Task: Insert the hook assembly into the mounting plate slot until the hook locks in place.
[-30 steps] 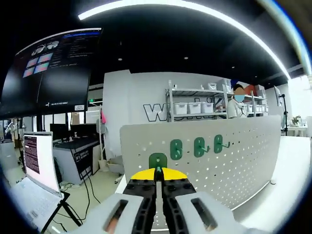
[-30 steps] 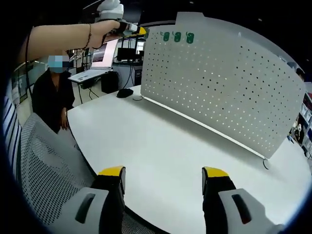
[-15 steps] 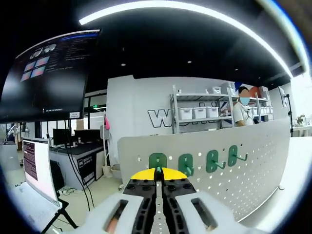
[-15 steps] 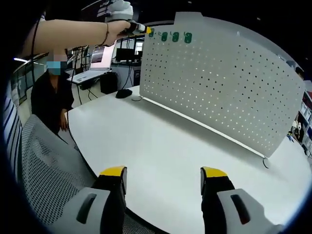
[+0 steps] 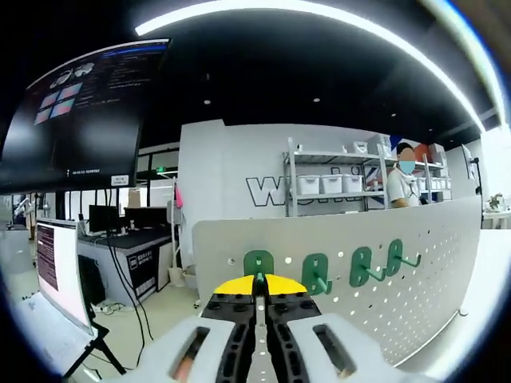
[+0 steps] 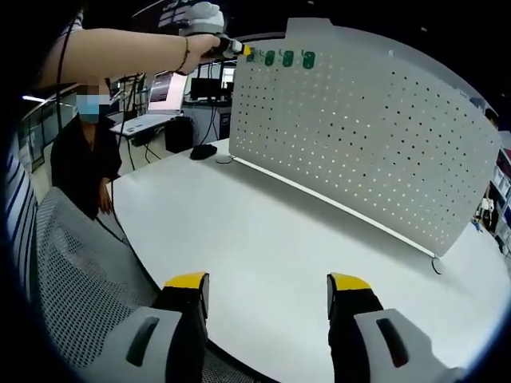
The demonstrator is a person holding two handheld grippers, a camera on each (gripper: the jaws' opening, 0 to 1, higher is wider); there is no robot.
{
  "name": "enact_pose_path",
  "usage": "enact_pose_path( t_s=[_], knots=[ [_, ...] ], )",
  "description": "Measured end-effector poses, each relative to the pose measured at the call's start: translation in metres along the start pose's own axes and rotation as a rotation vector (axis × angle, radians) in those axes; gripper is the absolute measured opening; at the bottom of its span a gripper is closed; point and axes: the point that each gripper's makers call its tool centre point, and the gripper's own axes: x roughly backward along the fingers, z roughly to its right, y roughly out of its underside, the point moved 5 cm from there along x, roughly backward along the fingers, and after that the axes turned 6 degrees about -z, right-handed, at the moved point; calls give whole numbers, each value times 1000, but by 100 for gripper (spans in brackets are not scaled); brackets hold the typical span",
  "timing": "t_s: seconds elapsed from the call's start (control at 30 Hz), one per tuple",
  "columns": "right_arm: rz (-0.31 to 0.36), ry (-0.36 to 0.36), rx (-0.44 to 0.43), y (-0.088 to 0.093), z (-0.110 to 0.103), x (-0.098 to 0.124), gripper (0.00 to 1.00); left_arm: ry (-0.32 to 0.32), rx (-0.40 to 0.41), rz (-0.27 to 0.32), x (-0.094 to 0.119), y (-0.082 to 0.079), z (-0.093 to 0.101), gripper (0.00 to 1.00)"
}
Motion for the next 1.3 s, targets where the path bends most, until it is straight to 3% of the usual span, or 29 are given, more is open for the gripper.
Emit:
enact_pose_path(
  t_s=[0.67,0.93,1.3],
  knots=[
    [4,8,2,0,1,1,57,10,27,-39,-15,6,-3,1],
    [4,12,5,0,2,1,56,39,116,-54,-21,10,-8,1],
    [6,12,9,-1,1,1,57,68,63,-100,-22,9,-12,4]
  ],
)
